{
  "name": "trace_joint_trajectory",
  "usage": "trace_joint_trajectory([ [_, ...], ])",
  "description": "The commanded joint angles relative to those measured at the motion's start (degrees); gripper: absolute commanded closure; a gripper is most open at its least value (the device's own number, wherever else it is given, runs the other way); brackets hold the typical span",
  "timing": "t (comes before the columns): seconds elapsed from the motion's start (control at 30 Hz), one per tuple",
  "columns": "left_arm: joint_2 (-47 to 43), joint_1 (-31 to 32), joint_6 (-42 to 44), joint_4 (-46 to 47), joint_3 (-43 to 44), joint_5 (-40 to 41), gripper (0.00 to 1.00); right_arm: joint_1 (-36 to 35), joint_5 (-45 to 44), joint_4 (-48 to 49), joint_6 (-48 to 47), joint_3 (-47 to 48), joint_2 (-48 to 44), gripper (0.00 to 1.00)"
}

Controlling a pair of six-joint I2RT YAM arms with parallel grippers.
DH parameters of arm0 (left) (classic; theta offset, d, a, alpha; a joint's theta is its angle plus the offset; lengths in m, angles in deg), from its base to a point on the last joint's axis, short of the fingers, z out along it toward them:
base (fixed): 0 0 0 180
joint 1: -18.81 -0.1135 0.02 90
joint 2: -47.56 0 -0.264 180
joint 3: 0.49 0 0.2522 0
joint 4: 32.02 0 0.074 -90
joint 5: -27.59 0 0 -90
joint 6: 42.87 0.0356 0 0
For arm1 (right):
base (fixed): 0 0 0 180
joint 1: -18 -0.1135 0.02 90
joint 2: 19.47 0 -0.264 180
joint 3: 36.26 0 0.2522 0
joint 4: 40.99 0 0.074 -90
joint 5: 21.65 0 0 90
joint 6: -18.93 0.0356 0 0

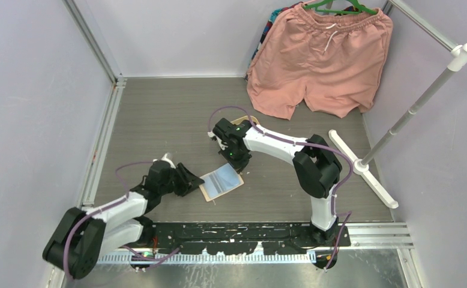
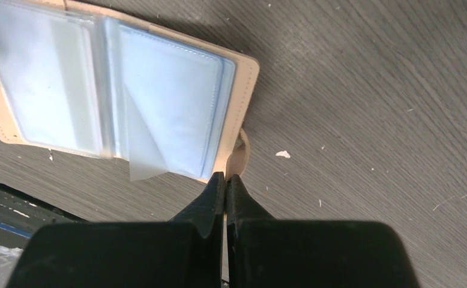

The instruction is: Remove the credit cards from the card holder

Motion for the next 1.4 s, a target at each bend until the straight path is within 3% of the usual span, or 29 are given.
trace_joint_trajectory([
  [0.0, -7.08, 0.37, -4.00, -7.76, -5.74, 0.92, 0.57, 0.69, 0.73, 3.63, 1.73, -0.17, -1.63, 0.99],
  [0.27, -11.39, 1.37, -6.80, -8.33, -8.22, 1.66, 0.53, 0.71, 2.36, 5.02, 2.74, 0.33, -0.24, 0.99],
  [0.4, -4.05, 1.46, -7.29, -1.47, -8.50, -0.43, 0.52, 0.69, 2.57, 5.30, 2.98, 0.54, -0.11, 0.99],
  [0.57, 10.12, 2.71, -12.18, 16.43, -10.25, -2.82, 0.55, 0.72, 2.34, 5.65, 3.38, 0.28, -0.30, 0.99],
  [0.7, 13.41, 2.95, -14.08, 21.86, -10.43, -1.74, 0.59, 0.70, 2.39, 5.94, 3.70, -0.45, -0.88, 0.99],
  [0.83, 9.41, 2.91, -12.90, 16.28, -8.92, -0.15, 0.58, 0.72, 2.39, 6.26, 3.79, -1.32, -1.31, 0.99],
  [1.1, -14.32, 2.89, -11.16, -7.01, -8.51, 7.74, 0.55, 0.77, 2.51, 7.32, 3.86, -2.20, -1.08, 0.99],
  [1.23, -22.44, 2.95, -11.55, -11.03, -9.75, 9.93, 0.57, 0.85, 3.28, 8.03, 4.11, -1.99, -0.51, 0.99],
  [1.37, -21.09, 2.91, -11.05, -10.23, -9.94, 10.06, 0.58, 0.82, 3.71, 8.21, 4.27, -1.69, 0.10, 0.99],
])
